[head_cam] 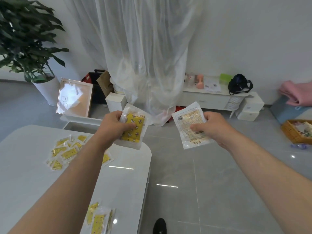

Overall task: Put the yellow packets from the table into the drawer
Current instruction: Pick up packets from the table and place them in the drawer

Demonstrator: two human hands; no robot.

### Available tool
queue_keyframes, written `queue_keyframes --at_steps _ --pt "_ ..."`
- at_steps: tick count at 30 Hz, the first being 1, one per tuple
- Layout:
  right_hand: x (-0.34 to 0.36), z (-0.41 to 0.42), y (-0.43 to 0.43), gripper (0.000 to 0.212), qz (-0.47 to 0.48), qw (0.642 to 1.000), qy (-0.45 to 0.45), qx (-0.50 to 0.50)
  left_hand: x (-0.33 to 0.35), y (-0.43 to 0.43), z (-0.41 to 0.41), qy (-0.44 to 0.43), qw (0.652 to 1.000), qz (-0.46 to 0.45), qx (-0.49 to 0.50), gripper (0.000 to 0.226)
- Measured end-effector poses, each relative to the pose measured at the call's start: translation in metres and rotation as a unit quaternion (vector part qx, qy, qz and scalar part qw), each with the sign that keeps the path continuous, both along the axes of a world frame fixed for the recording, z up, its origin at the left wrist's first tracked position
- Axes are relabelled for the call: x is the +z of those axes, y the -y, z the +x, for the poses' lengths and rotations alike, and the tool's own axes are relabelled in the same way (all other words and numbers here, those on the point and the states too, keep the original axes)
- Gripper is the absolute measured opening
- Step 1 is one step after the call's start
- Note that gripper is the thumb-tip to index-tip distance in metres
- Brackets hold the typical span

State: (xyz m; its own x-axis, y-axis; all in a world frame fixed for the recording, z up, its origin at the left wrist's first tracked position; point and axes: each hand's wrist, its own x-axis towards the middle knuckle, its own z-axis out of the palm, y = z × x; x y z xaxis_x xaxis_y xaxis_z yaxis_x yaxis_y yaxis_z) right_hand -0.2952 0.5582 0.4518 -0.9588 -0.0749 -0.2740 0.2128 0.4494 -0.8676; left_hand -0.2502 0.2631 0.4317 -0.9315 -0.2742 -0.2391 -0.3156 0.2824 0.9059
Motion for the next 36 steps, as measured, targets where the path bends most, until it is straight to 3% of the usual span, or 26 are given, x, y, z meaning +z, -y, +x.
queue_keyframes --at_steps 19,23,31,36 --pt "0.002 -0.323 0.028 0.026 -0.036 0.992 0.032 0.118 0.011 0.002 -0.246 0.012 0.992 -0.011 0.125 0.029" --pt "-0.001 -0.406 0.024 0.026 -0.027 0.987 0.038 0.155 0.010 -0.007 -0.303 0.010 0.984 -0.007 0.180 0.022" --pt "-0.009 -0.524 0.042 0.024 -0.008 0.972 0.055 0.228 0.001 -0.005 -0.381 0.036 0.960 0.004 0.279 0.043" --pt "-0.027 -0.582 0.086 0.026 -0.007 0.960 0.065 0.273 -0.012 0.020 -0.416 0.029 0.945 0.027 0.325 0.035"
